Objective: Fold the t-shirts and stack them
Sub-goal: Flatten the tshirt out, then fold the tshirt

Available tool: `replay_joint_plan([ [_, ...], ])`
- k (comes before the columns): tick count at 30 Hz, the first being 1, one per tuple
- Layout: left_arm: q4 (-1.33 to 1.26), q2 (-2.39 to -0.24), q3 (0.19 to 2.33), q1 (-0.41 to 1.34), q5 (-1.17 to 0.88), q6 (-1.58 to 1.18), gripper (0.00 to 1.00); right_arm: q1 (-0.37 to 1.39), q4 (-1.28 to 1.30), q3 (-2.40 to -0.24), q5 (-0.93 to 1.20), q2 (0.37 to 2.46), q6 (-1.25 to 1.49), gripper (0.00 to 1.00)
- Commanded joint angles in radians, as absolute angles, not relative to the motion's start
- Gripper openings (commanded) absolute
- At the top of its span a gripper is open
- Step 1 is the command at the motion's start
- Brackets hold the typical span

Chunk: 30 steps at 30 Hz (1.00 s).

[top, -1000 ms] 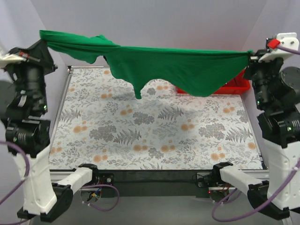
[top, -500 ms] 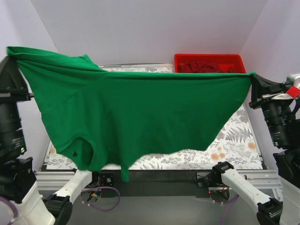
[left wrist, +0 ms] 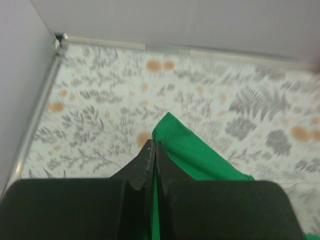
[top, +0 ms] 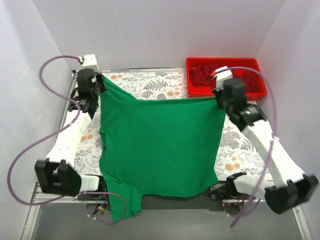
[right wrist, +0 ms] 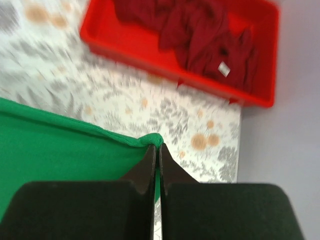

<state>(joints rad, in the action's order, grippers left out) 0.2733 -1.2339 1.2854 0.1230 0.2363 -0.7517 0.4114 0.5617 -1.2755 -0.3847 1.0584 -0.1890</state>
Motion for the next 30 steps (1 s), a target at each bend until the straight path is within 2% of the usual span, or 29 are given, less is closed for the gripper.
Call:
replay_joint_plan([
  [1,0.06,-1.307,1.206,0.112,0.2,-0.704,0.0,0.385,0.407,-1.174,-0.48,1.191,-0.201,0.01],
  [9,-0.063,-1.627,1.224,0.107,0.137,-0.686,0.0,0.281,0.112,-1.089,-0.417,1.468,-0.221,0.01],
  [16,-0.091,-1.732,1.235,0.101,0.114,-0.713,0.0,0.229,0.029,-1.108,-0.377,1.624,-0.267,0.01],
  [23,-0.028,-1.706,1.247,0.098,0.08,-0.765,0.0,0.216,0.028,-1.131,-0.342,1.638,-0.27,0.01],
  [30,0.075,-1.609,1.186,0.098,0.087,-0.814,0.0,0.216,0.029,-1.057,-0.33,1.58,-0.224,0.01],
])
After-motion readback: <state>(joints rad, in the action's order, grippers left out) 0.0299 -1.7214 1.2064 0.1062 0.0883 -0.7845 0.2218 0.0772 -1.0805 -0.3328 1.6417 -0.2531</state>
